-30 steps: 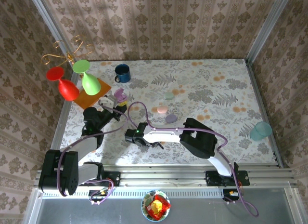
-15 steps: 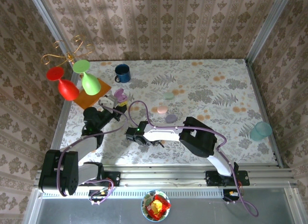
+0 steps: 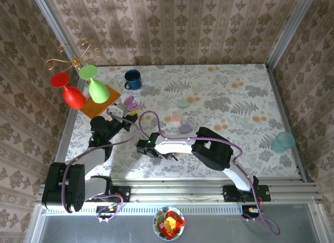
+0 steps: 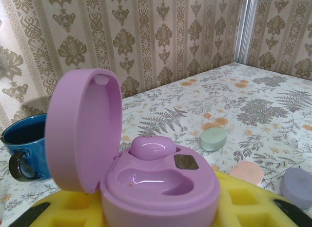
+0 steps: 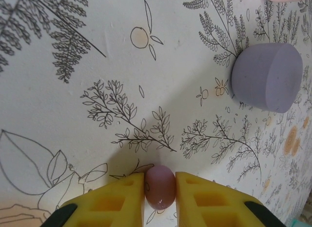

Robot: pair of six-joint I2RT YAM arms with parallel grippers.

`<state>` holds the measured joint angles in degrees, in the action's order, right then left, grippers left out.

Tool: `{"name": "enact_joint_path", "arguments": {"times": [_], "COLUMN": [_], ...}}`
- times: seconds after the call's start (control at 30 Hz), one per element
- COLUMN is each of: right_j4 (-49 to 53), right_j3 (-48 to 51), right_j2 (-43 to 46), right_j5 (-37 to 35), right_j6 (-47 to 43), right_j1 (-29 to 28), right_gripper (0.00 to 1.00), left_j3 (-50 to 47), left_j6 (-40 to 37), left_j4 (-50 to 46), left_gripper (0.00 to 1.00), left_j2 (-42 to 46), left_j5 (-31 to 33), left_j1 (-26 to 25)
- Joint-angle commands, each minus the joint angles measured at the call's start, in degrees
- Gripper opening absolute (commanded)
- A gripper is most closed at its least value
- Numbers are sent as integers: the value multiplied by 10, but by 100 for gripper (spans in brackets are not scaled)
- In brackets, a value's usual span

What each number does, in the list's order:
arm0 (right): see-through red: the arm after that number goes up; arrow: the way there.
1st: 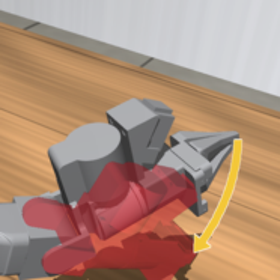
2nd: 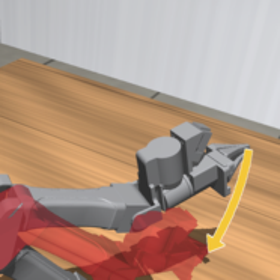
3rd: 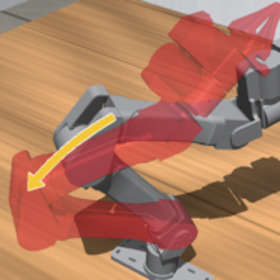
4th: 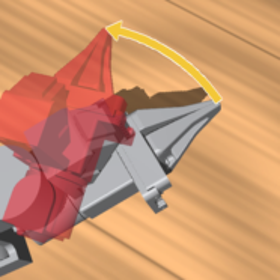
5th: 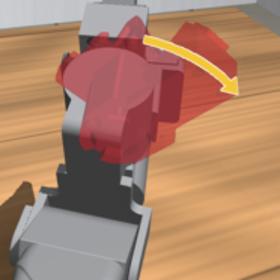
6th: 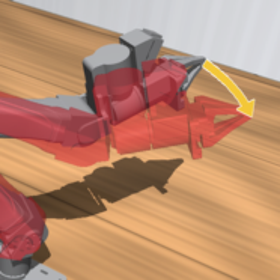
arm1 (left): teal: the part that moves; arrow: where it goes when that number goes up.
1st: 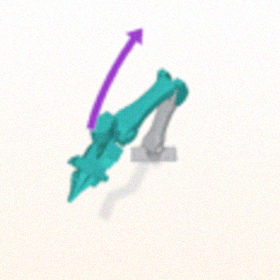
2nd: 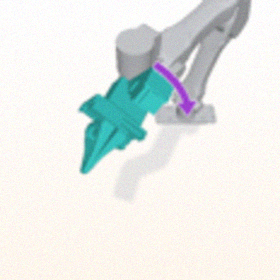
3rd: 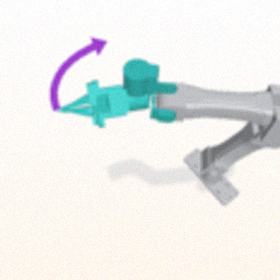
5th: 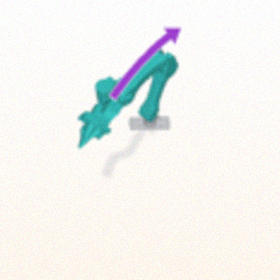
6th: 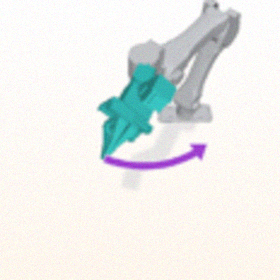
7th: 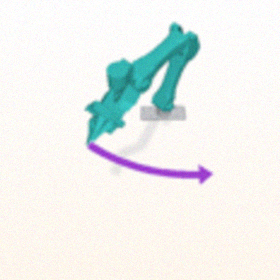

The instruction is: Insert the wireless bluetooth earbuds into the charging case

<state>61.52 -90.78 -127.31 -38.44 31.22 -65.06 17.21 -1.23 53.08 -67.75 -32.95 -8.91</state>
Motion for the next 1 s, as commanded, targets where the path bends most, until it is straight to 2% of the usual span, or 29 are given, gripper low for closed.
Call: {"name": "enact_joint_path", "arguments": {"times": [0.0,0.17,0.33,0.53,0.83,0.97], "right_j4": [3,-22,-128,-265,-484,-559], "right_j3": [-5,13,95,193,323,357], "right_j2": [0,37,139,284,460,512], "right_j5": [-9,-3,55,173,392,449], "right_j6": [2,-2,-10,-22,26,41], "right_j1": [4,7,29,71,158,177], "right_gripper": [21,21,21,21,21,21], "left_j3": [-10,-13,-18,-21,-3,0], "left_j6": [-4,-6,-2,15,-32,-45], "left_j4": [14,27,63,138,175,200], "left_gripper": [19,19,19,18,19,19], "left_j2": [7,0,-19,-62,-115,-142], "left_j5": [-9,-16,-24,-55,-52,-63], "left_j1": [5,4,3,-10,-90,-115]}}
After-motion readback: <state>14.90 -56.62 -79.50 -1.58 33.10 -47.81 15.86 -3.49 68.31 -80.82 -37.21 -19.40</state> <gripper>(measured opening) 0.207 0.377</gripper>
